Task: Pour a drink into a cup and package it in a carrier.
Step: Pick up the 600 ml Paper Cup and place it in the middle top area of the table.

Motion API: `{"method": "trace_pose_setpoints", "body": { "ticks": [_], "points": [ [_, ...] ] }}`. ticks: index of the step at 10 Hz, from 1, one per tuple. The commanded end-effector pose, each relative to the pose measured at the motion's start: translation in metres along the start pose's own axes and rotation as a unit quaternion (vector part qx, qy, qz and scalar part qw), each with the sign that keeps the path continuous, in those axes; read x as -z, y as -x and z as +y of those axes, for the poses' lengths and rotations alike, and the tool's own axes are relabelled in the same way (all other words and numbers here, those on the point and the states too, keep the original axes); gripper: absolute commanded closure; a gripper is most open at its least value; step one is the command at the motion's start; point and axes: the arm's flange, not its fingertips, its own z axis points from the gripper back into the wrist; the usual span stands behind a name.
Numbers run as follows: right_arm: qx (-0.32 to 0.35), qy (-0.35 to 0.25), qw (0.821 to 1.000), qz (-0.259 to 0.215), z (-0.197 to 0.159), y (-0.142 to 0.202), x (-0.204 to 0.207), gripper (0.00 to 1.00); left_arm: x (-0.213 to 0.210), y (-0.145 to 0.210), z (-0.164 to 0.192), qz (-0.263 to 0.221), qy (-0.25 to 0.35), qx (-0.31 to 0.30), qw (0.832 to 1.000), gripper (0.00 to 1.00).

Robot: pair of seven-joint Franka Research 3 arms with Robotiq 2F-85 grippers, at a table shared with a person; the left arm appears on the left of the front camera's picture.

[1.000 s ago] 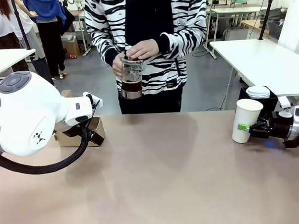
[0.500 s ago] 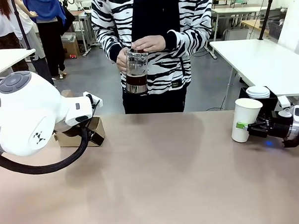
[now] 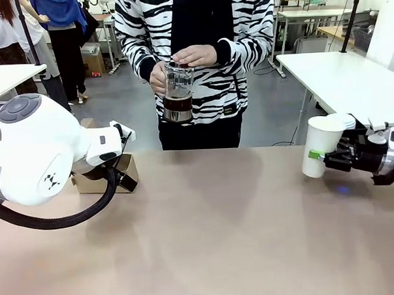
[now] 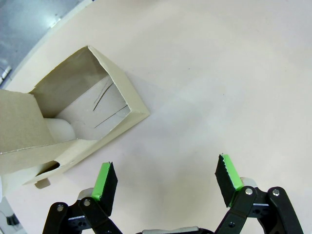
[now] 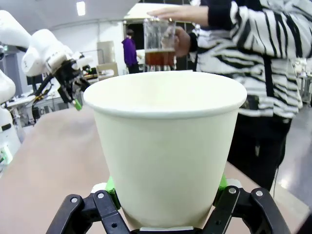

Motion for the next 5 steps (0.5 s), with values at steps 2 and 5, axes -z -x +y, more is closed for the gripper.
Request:
{"method": "trace_pose_setpoints", "body": {
  "ticks": [2,5],
  "points": [
    [0.026,0.022,0.999,0.005,-0.014,-0.021,0.087,0.20,0.000,0.000,0.000,-0.001,0.001,0.000,1.000,0.00],
    [0.031,0.044,0.999,-0.001,-0.045,-0.001,0.162,0.20,0.000,0.000,0.000,-0.001,0.001,0.000,1.000,0.00]
  ]
}}
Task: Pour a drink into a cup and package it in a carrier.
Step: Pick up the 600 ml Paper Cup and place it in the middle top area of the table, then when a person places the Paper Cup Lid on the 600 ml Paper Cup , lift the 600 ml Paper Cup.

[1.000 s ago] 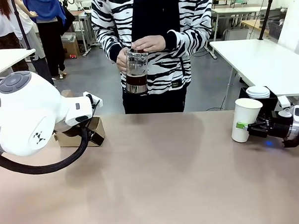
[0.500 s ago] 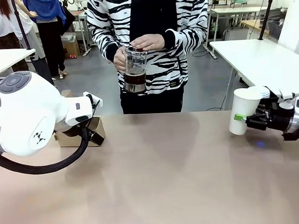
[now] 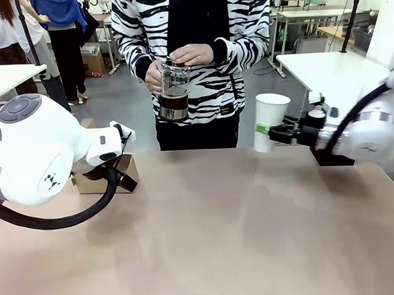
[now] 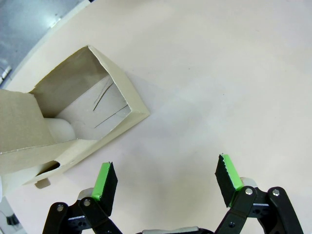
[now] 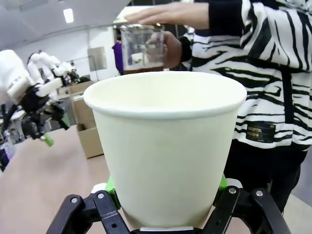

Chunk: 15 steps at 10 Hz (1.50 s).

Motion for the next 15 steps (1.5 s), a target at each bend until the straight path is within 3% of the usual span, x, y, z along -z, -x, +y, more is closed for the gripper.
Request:
{"method": "trace_pose_setpoints", "body": {
  "ticks": [1,5,6,7,15],
  "points": [
    [-0.001,0.025,1.000,0.002,-0.032,0.022,0.028,0.20,-0.001,0.000,0.000,-0.001,0.001,0.000,1.000,0.00],
    [-0.023,0.038,0.999,0.009,-0.054,0.065,0.055,0.20,-0.001,0.000,0.000,-0.001,0.001,0.000,1.000,0.00],
    [-0.036,0.013,0.999,-0.001,-0.049,0.064,0.052,0.20,-0.001,0.000,0.000,-0.001,0.001,0.000,1.000,0.00],
    [-0.001,0.021,1.000,0.015,-0.051,0.066,0.048,0.20,-0.001,0.000,0.000,-0.001,0.001,0.000,1.000,0.00],
    [-0.001,0.021,1.000,0.015,-0.051,0.066,0.048,0.20,-0.001,0.000,0.000,-0.001,0.001,0.000,1.000,0.00]
  ]
}}
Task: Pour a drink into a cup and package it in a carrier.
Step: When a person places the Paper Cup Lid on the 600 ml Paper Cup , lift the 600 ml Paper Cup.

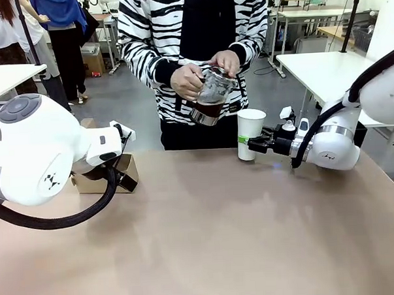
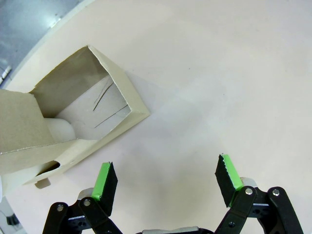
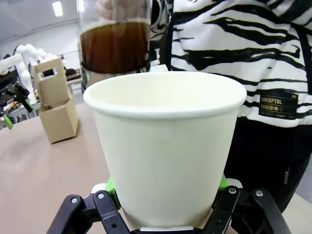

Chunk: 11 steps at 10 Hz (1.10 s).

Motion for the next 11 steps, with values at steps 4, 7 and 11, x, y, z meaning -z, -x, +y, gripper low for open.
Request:
{"method": "trace_pose_setpoints", "body": {
  "ticks": [4,7,11],
  "points": [
    [0.006,0.003,1.000,0.002,0.0011,-0.0046,0.0001,0.20,-0.0005,-0.0001,-0.0002,-0.001,0.001,0.000,1.000,0.00],
    [0.006,0.003,1.000,0.002,0.0011,-0.0046,0.0001,0.20,-0.0005,-0.0001,-0.0002,-0.001,0.001,0.000,1.000,0.00],
    [0.006,0.003,1.000,0.002,0.0011,-0.0046,0.0001,0.20,-0.0005,-0.0001,-0.0002,-0.001,0.001,0.000,1.000,0.00]
  ]
}}
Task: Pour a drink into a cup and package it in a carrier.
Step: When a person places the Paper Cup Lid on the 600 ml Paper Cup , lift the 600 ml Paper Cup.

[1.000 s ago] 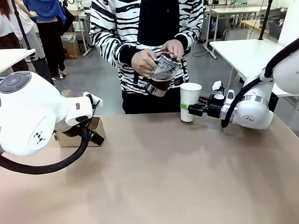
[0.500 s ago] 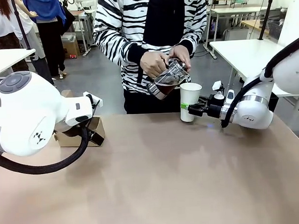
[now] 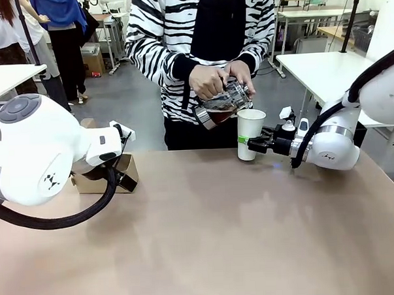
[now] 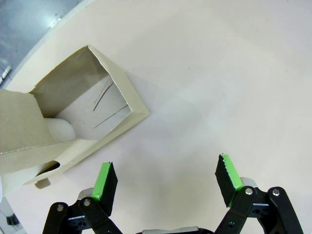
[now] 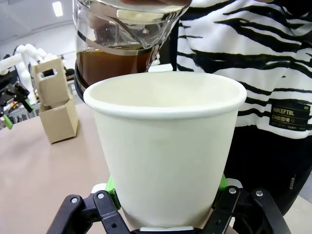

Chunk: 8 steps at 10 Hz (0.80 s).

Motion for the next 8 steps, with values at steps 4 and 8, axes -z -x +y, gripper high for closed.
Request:
{"method": "trace_pose_setpoints", "body": {
  "ticks": [4,8],
  "points": [
    [0.006,0.003,1.000,0.002,0.0011,-0.0046,0.0001,0.20,-0.0005,-0.0001,-0.0002,-0.001,0.001,0.000,1.000,0.00],
    [0.006,0.003,1.000,0.002,0.0011,-0.0046,0.0001,0.20,-0.0005,-0.0001,-0.0002,-0.001,0.001,0.000,1.000,0.00]
  ]
}}
